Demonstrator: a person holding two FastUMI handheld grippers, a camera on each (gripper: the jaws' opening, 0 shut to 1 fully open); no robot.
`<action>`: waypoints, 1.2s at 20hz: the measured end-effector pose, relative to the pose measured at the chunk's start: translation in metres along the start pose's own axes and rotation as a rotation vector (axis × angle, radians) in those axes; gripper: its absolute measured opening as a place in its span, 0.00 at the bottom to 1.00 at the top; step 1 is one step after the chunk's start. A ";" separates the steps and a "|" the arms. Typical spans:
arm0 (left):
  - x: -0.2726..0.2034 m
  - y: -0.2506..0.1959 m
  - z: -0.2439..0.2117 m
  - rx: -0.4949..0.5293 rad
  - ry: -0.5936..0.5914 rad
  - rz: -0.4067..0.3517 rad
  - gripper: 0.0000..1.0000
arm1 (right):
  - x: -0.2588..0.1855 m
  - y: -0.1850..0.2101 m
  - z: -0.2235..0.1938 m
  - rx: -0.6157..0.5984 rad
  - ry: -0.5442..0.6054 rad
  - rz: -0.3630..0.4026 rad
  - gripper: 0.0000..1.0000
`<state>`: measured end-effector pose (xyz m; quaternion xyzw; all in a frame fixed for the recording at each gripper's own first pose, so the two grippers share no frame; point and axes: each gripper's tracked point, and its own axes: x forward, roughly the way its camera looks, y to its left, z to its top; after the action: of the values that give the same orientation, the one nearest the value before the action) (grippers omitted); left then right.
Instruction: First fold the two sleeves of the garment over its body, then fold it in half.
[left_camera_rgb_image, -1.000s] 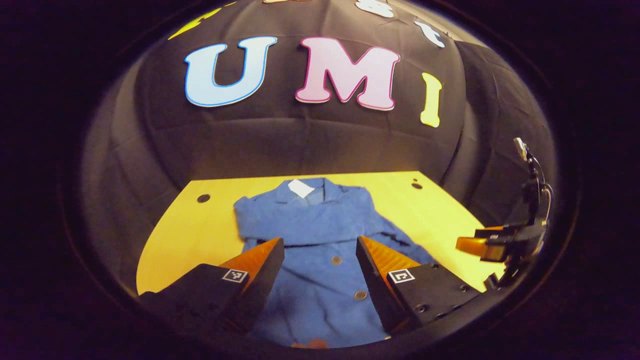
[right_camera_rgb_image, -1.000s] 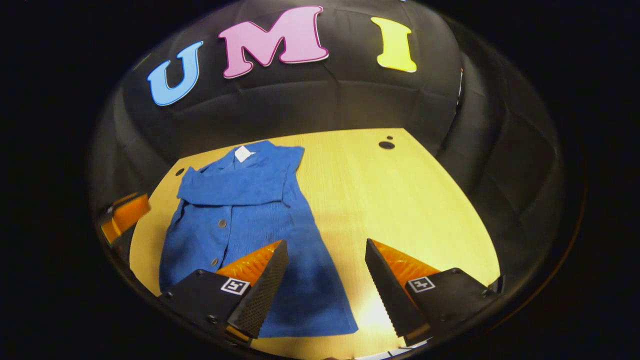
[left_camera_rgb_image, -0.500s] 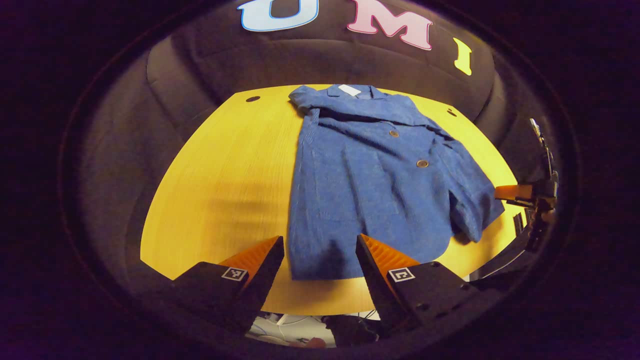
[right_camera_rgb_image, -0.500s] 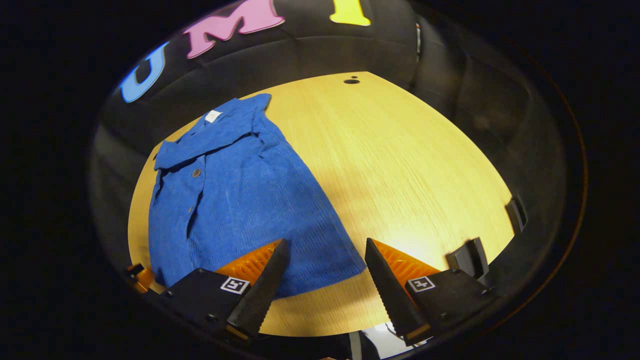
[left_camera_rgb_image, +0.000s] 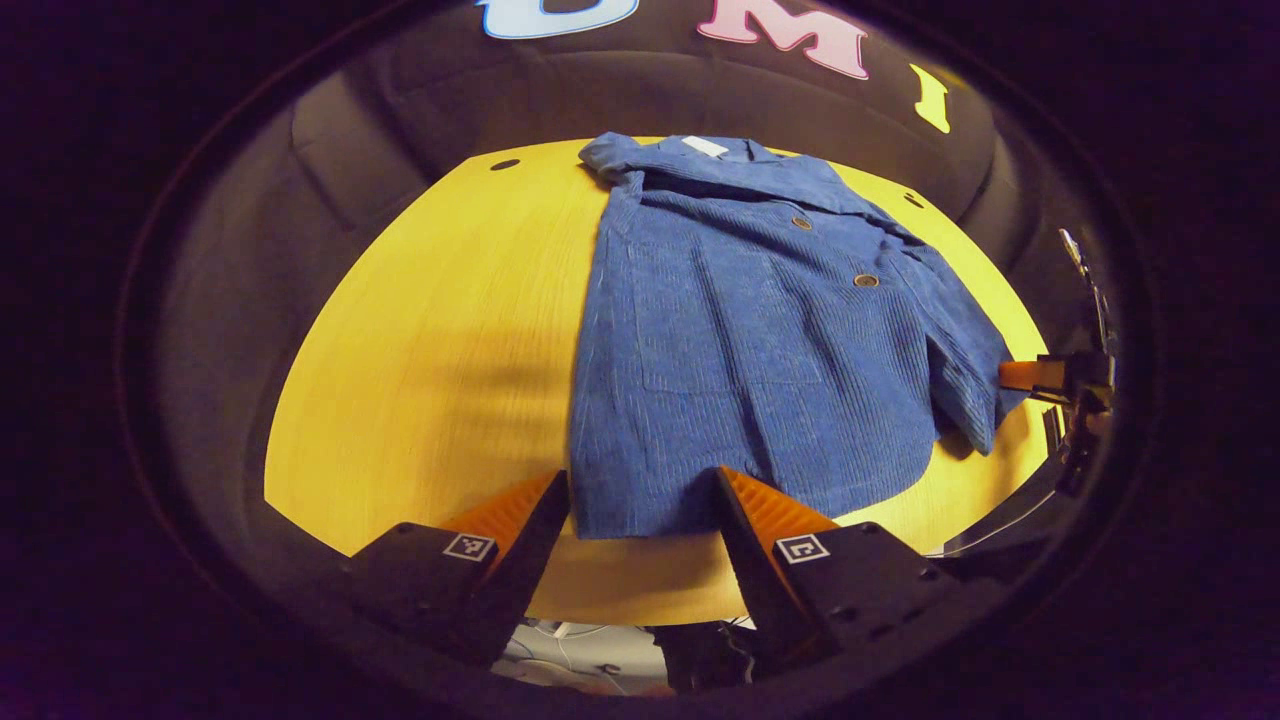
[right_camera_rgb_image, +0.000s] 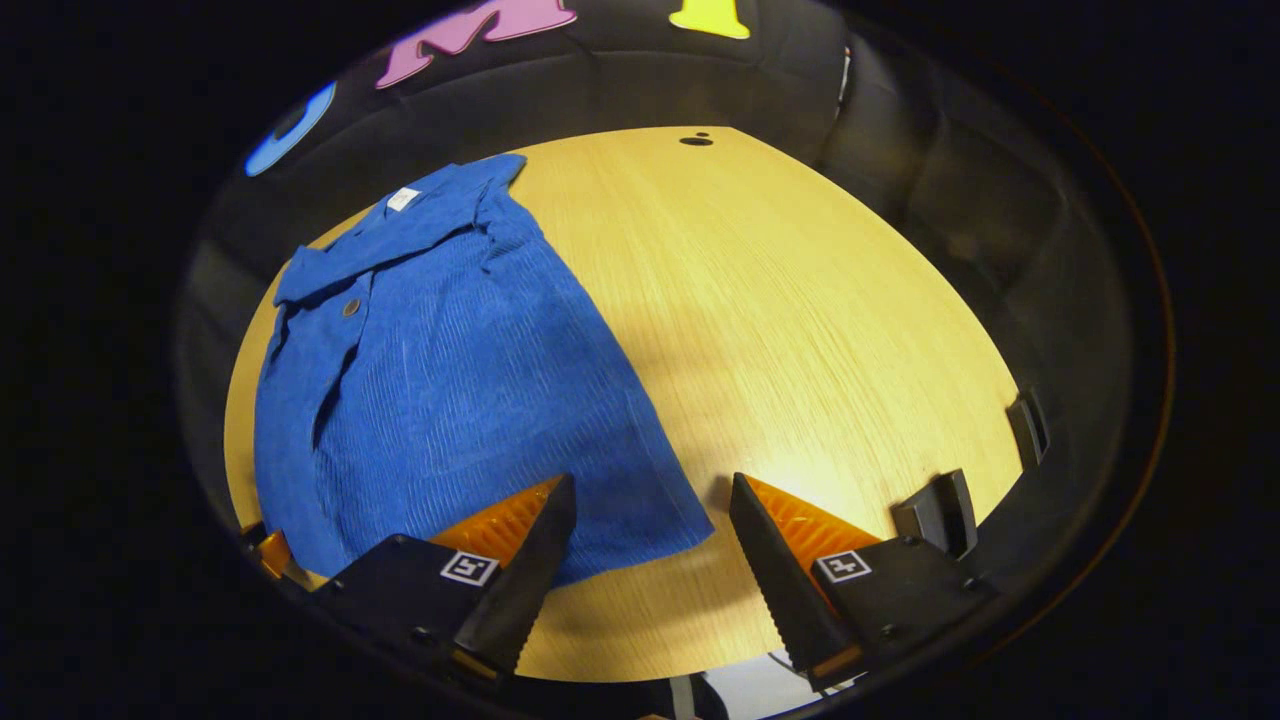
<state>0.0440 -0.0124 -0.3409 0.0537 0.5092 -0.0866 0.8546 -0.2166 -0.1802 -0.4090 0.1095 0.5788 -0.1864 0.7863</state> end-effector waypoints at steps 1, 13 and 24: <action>0.004 -0.003 0.000 -0.006 0.004 -0.001 0.79 | 0.000 0.002 0.002 -0.004 0.000 0.008 0.94; 0.007 -0.019 0.007 -0.121 -0.024 -0.056 0.10 | 0.005 0.013 0.007 0.011 0.076 0.049 0.04; -0.019 -0.024 0.055 -0.191 -0.144 -0.141 0.00 | -0.028 0.056 0.058 0.035 -0.001 0.293 0.01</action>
<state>0.0773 -0.0442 -0.2985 -0.0703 0.4549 -0.1013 0.8819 -0.1498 -0.1473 -0.3676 0.2064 0.5530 -0.0797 0.8033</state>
